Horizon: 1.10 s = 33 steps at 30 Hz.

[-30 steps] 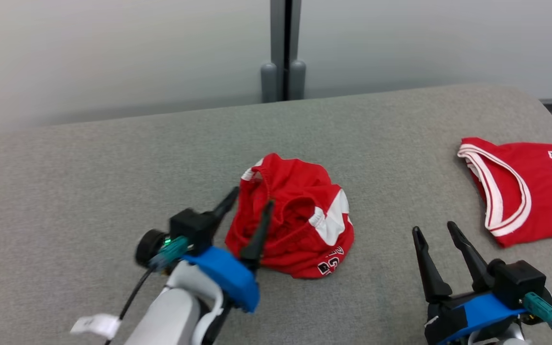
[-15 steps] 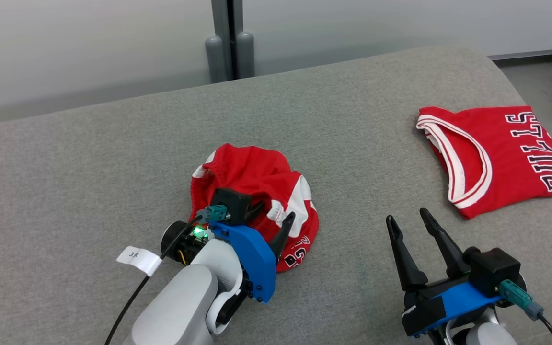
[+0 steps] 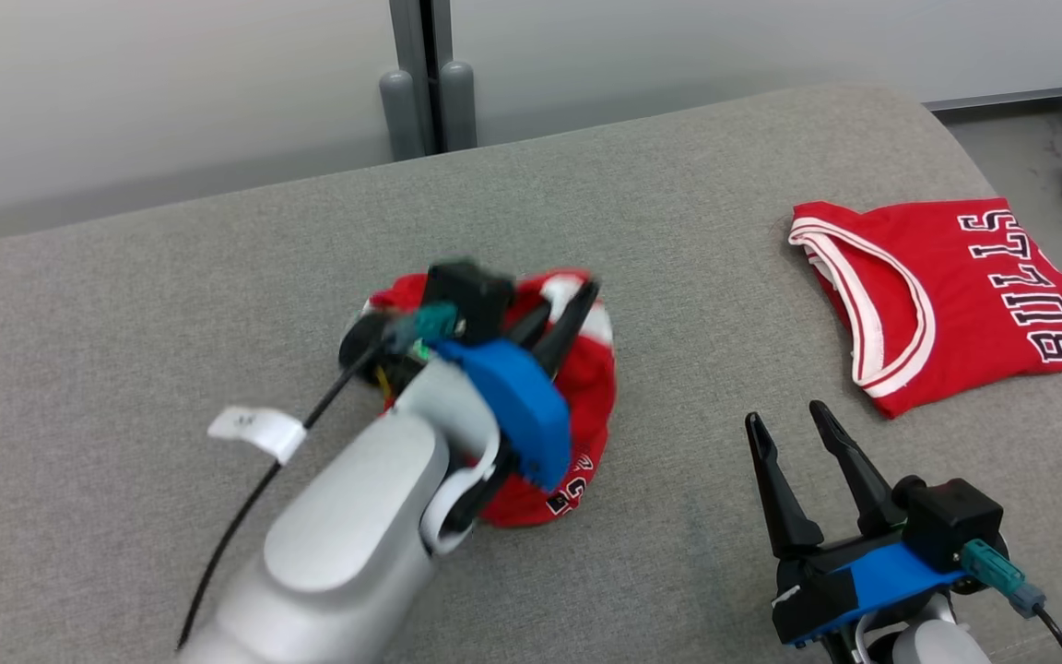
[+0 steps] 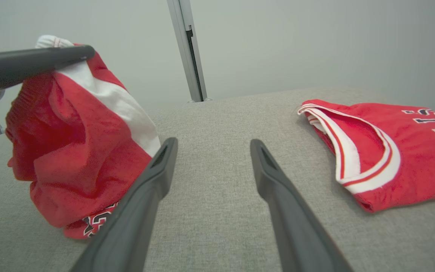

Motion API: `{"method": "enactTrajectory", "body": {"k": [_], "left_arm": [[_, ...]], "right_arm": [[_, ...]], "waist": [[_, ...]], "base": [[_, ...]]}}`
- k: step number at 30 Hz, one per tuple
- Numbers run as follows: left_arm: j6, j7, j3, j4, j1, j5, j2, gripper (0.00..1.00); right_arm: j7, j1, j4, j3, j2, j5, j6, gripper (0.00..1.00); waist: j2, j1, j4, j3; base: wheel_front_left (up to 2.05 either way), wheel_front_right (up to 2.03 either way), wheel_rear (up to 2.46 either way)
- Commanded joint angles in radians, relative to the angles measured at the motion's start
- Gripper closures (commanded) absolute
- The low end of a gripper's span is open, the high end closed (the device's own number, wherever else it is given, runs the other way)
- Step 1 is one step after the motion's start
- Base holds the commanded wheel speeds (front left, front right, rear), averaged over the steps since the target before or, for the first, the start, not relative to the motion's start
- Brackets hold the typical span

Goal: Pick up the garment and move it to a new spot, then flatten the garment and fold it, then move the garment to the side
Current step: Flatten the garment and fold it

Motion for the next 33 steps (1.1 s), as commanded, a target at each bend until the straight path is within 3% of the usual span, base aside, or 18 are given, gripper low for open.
{"method": "enactTrajectory", "body": {"k": [1, 7, 8, 11, 15, 19, 22, 26, 29, 33], "left_arm": [[-0.006, -0.027, -0.025, -0.033, -0.084, -0.018, 0.013, 1.00], [-0.006, -0.096, -0.079, -0.106, -0.240, -0.132, 0.047, 1.00], [-0.006, -0.111, -0.110, -0.148, -0.277, -0.206, 0.057, 1.00], [-0.006, -0.120, -0.139, -0.193, -0.295, -0.293, 0.082, 1.00], [-0.006, -0.113, -0.193, -0.267, -0.265, -0.433, 0.172, 1.00], [-0.006, -0.064, -0.266, -0.303, -0.189, -0.543, 0.314, 1.00], [-0.006, -0.035, -0.314, -0.284, -0.139, -0.548, 0.427, 1.00], [0.008, -0.063, -0.343, -0.222, -0.075, -0.510, 0.510, 1.00], [0.047, -0.107, -0.342, -0.169, -0.026, -0.491, 0.527, 1.00], [0.121, -0.190, -0.310, -0.106, 0.049, -0.518, 0.502, 1.00]], "right_arm": [[-0.002, -0.017, 0.001, 0.001, 0.003, -0.002, 0.000, 0.00], [0.005, -0.028, 0.002, 0.017, 0.003, -0.003, 0.000, 0.00], [0.001, -0.032, 0.001, 0.022, 0.003, 0.001, 0.000, 0.00], [-0.002, -0.028, 0.004, 0.022, 0.002, 0.003, 0.000, 0.00], [-0.004, -0.018, 0.006, 0.015, 0.002, 0.006, 0.000, 0.00], [-0.008, -0.013, 0.006, 0.013, 0.002, 0.010, 0.000, 0.00], [-0.008, -0.008, 0.006, 0.014, 0.003, 0.008, 0.000, 0.00], [-0.008, -0.005, 0.010, 0.018, 0.002, 0.013, 0.000, 0.00], [-0.007, -0.008, 0.008, 0.022, 0.001, 0.014, 0.000, 0.00], [-0.002, -0.009, 0.002, 0.013, -0.005, 0.009, 0.000, 0.00]], "waist": [[0.0000, 0.0001, 0.005, 0.002], [0.0000, 0.0001, -0.006, 0.003], [0.0000, 0.0001, -0.011, 0.001], [0.0000, 0.0001, -0.013, 0.000], [0.0000, 0.0001, -0.007, -0.002], [0.0000, 0.0001, 0.009, -0.005], [0.0000, 0.0001, 0.034, -0.008], [0.0000, 0.0001, 0.071, -0.012], [0.0000, 0.0001, 0.095, -0.016], [0.0000, 0.0001, 0.123, -0.022]], "base": [[0.00, 0.00, 0.00], [0.00, 0.00, 0.00], [0.00, 0.00, 0.00], [0.00, 0.00, 0.00], [0.00, 0.00, 0.00], [0.00, 0.00, 0.00], [0.00, 0.00, 0.00], [0.00, 0.00, 0.00], [0.00, 0.00, 0.00], [0.00, 0.00, 0.00]]}}
